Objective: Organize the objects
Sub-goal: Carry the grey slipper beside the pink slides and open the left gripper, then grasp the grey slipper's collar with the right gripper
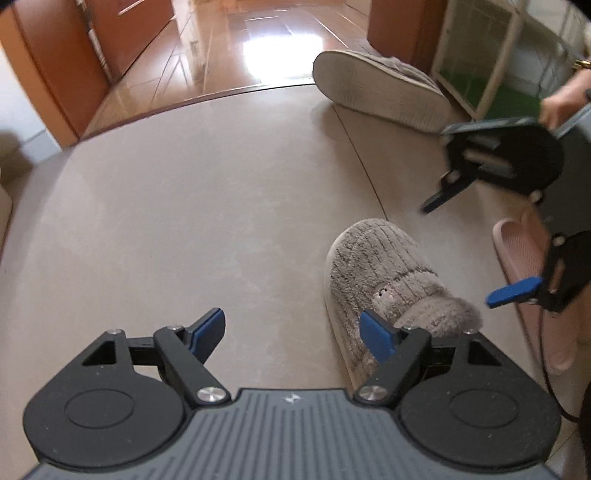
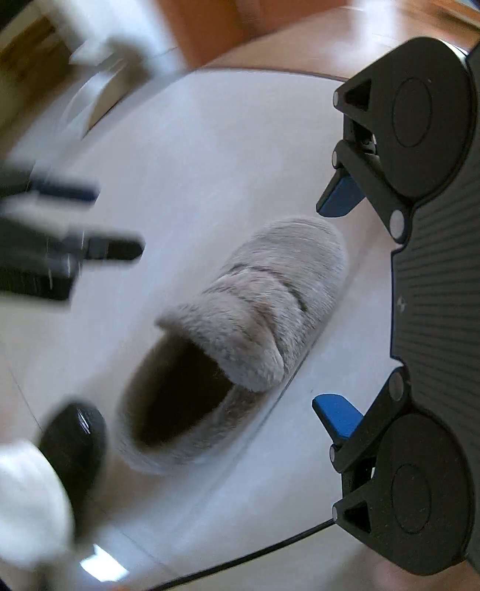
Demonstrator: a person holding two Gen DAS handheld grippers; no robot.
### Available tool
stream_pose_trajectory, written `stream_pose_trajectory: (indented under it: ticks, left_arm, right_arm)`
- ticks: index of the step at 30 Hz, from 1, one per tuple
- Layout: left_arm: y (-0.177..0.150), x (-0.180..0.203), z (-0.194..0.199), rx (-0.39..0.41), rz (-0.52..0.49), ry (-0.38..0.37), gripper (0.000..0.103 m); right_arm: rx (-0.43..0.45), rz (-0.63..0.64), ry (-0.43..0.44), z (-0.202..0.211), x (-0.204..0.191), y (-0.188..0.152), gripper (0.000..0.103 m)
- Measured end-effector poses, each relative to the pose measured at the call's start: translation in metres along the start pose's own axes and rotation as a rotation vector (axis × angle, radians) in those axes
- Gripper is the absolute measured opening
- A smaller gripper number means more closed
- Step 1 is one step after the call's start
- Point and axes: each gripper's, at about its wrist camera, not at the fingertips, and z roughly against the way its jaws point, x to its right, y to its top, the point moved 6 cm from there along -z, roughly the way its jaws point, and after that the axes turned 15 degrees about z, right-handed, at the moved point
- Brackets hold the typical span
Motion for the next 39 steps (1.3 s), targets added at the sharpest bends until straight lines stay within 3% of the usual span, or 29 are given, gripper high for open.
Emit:
stream_pose_trajectory:
  ticks: [6,11,18,20,23,29,39]
  left_arm:
    - [-0.005,-0.02,-0.005,0.004,0.031,0.039,0.08]
    - [-0.009,-0.028,-0.005,0.001,0.029,0.052,0.08]
    - [-0.009,-0.045,-0.005,-0.008,0.087,0.059,0.08]
    - [-0.01,-0.048,-0.003,-0.002,0.1,0.061,0.08]
    - [-0.009,-0.05,-0.003,0.004,0.11,0.07,0.08]
    - [-0.005,-0.056,-0.003,0.023,0.119,0.074,0.08]
    - [0.003,-0.066,0.005,0.069,0.168,0.06,0.08]
  right_arm:
    - [0.039,0.335,0.063,-0.025,0.004,0.02,0.103]
    - [0.076,0.498,0.085,-0.039,-0.007,0.026,0.102]
    - [0.08,0.596,0.103,-0.052,-0.021,0.024,0.089]
    - [0.066,0.582,0.115,-0.052,-0.022,0.023,0.079]
    - [0.04,0.517,0.114,-0.049,-0.022,0.024,0.068]
    - [-0.021,0.263,0.114,-0.039,-0.019,0.027,0.062]
    - [-0.176,-0.368,0.129,-0.024,-0.019,0.022,0.059]
